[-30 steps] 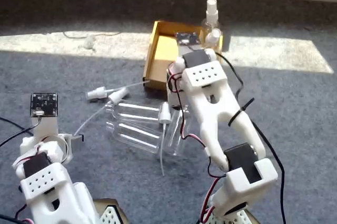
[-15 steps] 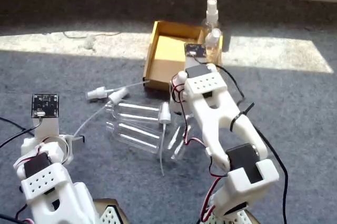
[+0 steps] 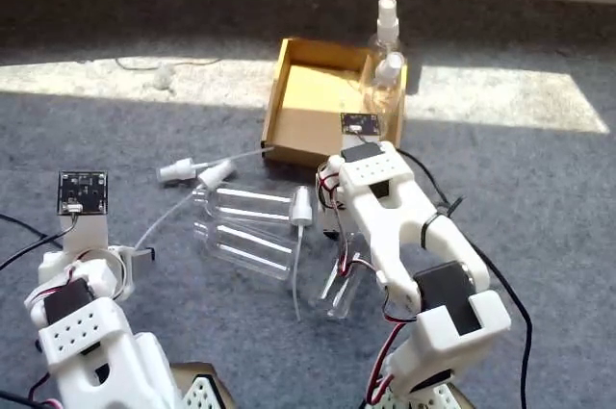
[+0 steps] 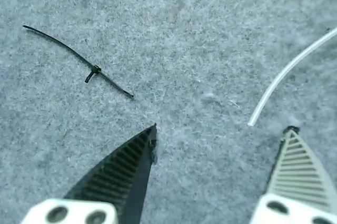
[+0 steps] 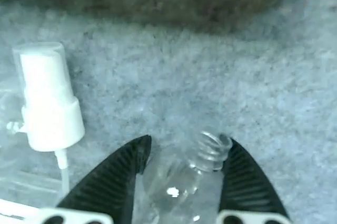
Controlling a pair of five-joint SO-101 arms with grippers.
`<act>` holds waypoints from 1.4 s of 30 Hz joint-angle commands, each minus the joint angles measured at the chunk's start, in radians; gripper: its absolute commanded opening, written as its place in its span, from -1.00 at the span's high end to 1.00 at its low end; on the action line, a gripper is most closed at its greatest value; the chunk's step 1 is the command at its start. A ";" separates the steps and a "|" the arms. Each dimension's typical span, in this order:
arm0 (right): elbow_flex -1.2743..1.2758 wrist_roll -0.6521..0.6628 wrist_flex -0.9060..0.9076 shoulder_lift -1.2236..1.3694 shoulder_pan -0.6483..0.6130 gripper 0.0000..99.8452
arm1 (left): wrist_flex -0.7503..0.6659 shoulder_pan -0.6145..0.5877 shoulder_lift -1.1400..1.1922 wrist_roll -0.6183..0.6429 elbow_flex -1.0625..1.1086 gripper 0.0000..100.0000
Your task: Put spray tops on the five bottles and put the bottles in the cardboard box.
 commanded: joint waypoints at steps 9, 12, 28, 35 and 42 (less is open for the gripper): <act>-0.030 0.609 -0.007 -0.051 0.478 0.99 | 0.009 0.027 -0.010 -0.008 -0.091 0.34; -0.137 0.689 -0.008 -0.044 0.581 0.99 | 0.112 0.056 -0.010 -0.002 -0.188 0.34; -0.631 0.934 0.639 -0.079 0.501 0.68 | 0.247 0.200 -0.018 0.163 -0.147 0.34; -0.437 1.166 0.616 -0.133 0.529 0.52 | 0.178 0.200 -0.018 0.163 -0.097 0.34; -0.116 1.235 0.357 -0.137 0.506 0.52 | 0.183 0.200 -0.018 0.164 -0.097 0.34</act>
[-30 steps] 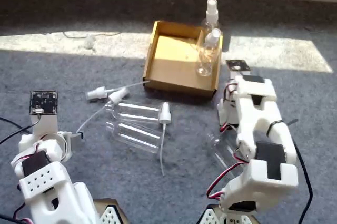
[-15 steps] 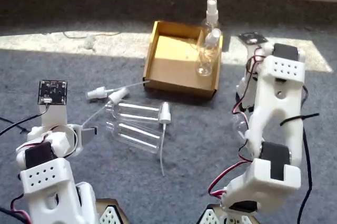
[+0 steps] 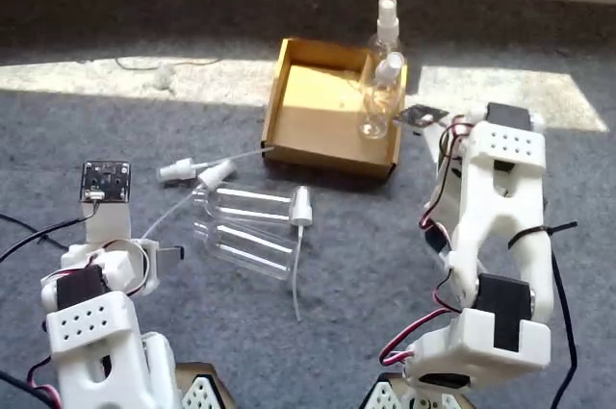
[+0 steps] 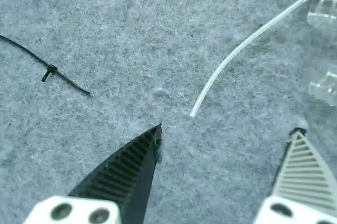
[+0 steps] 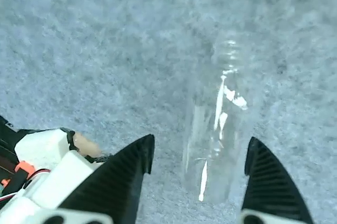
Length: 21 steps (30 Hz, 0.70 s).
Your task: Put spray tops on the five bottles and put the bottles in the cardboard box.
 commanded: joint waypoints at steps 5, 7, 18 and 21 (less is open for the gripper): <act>0.269 0.017 -0.364 -0.044 0.004 0.52 | -0.014 0.015 -0.018 0.009 -0.004 0.34; 0.308 0.017 -0.430 -0.044 0.021 0.52 | -0.014 0.015 -0.018 0.009 -0.004 0.34; 0.329 -0.097 -0.651 -0.044 0.266 0.93 | -0.014 0.015 -0.018 0.011 -0.002 0.34; 0.329 -0.097 -0.707 -0.042 0.358 0.93 | -0.014 0.015 -0.018 0.011 -0.002 0.34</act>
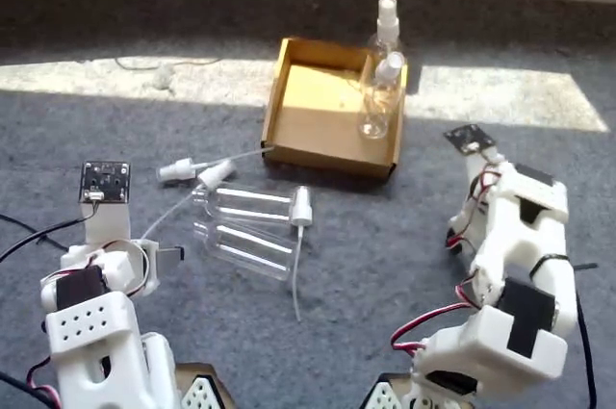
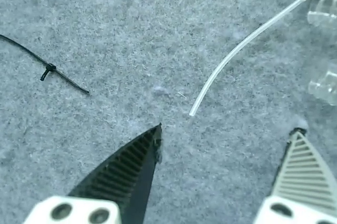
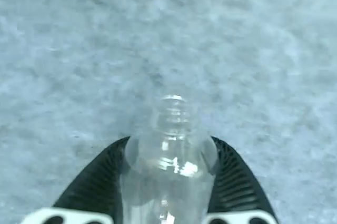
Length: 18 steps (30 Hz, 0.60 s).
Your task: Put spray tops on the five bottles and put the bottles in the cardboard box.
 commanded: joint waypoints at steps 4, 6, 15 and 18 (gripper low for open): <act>-0.004 -0.015 -0.082 -0.019 0.134 0.93 | -0.014 0.015 -0.018 0.009 -0.004 0.34; -0.059 -0.049 -0.039 0.031 0.133 0.93 | -0.014 0.015 -0.018 0.011 -0.004 0.34; -0.533 -0.129 0.127 0.338 0.136 0.92 | -0.020 0.015 -0.018 0.008 0.024 0.34; -0.550 -0.071 0.177 0.372 0.136 0.86 | -0.020 0.016 -0.018 0.008 0.024 0.34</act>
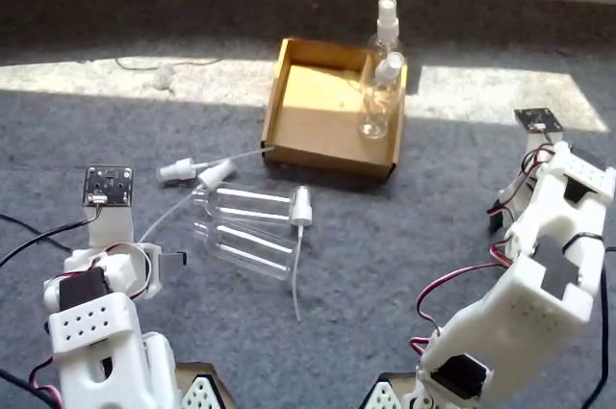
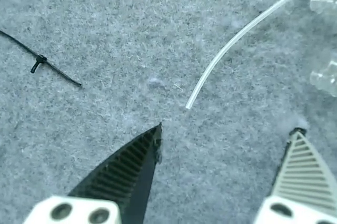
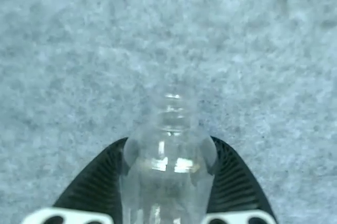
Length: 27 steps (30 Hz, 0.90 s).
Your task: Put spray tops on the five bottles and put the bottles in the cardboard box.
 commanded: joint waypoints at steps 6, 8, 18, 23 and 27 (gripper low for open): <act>-0.067 0.118 0.097 0.008 0.005 0.56 | -0.017 0.016 -0.018 0.008 -0.005 0.34; -0.067 0.132 0.128 0.008 0.005 0.56 | -0.017 0.016 -0.018 0.008 -0.005 0.34; -0.231 0.132 0.280 0.008 -0.005 0.56 | -0.017 0.016 -0.018 0.008 -0.004 0.34; -0.315 0.207 0.386 0.013 -0.024 0.56 | -0.017 0.016 -0.018 0.006 -0.004 0.34; -0.288 0.213 0.387 0.015 -0.036 0.56 | -0.017 0.016 -0.018 0.006 -0.004 0.34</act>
